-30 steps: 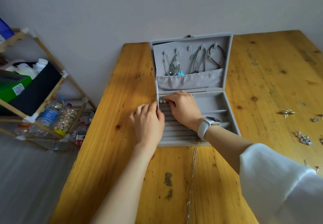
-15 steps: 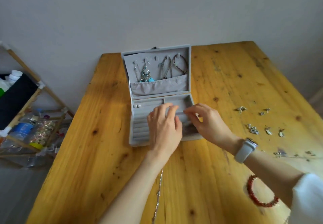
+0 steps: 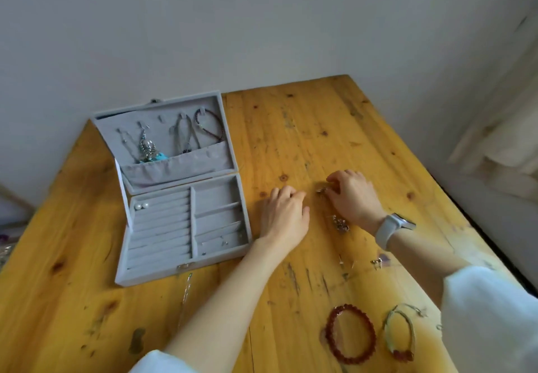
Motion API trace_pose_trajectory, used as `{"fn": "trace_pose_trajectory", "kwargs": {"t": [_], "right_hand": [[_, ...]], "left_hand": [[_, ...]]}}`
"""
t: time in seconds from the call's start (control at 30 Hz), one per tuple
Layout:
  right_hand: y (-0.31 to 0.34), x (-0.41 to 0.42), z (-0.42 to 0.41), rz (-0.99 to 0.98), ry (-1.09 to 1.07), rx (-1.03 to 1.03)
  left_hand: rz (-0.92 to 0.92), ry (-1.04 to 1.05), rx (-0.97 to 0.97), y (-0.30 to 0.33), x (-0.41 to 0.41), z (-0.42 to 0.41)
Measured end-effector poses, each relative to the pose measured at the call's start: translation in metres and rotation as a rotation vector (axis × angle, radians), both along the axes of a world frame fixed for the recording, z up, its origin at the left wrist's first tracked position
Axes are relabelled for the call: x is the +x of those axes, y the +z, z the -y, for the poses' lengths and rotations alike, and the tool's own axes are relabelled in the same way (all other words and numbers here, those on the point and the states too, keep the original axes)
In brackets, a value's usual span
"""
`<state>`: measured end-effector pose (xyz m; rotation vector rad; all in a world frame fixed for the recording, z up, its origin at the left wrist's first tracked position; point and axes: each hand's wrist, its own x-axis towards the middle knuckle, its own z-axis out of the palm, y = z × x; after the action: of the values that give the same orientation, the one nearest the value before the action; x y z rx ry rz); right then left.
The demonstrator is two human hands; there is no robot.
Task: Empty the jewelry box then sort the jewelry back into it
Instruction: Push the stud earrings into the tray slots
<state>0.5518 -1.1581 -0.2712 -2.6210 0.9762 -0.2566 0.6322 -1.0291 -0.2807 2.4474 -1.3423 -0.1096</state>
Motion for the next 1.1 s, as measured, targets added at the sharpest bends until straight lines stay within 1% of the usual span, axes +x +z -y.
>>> {"fn": "trace_pose_trajectory", "kwargs": {"t": [0.07,0.2,0.27,0.33,0.4,0.47,0.6,0.67,0.77,0.83,0.93,1.03,1.1], "right_hand": [[-0.002,0.001,0.002,0.003,0.022,-0.035],[-0.005,-0.009,0.003,0.088,0.050,-0.082],[-0.004,-0.015,0.005,0.126,0.057,-0.088],[-0.003,-0.023,0.009,0.191,0.064,-0.064],[0.000,-0.029,0.010,0.287,0.070,0.009],[0.006,-0.032,0.008,0.369,0.072,0.095],[0.019,-0.025,-0.011,0.461,0.123,0.197],[0.024,-0.015,-0.025,0.451,0.173,0.212],[0.028,0.008,-0.057,0.436,0.254,0.261],[0.027,0.025,-0.081,0.448,0.306,0.286],[0.024,0.052,-0.116,0.466,0.363,0.340],[0.020,0.078,-0.144,0.474,0.375,0.394],[0.015,0.093,-0.158,0.471,0.366,0.416]], "left_hand": [[-0.035,0.003,-0.026,0.001,0.001,0.010],[-0.114,0.036,-0.051,-0.001,0.002,0.030],[-0.111,0.071,-0.074,-0.004,0.002,0.037],[-0.114,0.091,-0.119,-0.005,0.001,0.040],[-0.157,0.090,-0.173,-0.004,0.001,0.040],[-0.260,0.108,-0.246,0.002,0.001,0.034],[-0.569,0.201,-0.476,0.022,0.003,0.003],[-0.751,0.254,-0.595,0.032,0.007,-0.021],[-0.933,0.326,-0.707,0.038,0.020,-0.062],[-1.008,0.371,-0.768,0.037,0.031,-0.091],[-1.039,0.503,-0.820,0.035,0.050,-0.132],[-1.119,0.643,-0.907,0.037,0.072,-0.167],[-1.161,0.677,-0.953,0.040,0.084,-0.184]]}}
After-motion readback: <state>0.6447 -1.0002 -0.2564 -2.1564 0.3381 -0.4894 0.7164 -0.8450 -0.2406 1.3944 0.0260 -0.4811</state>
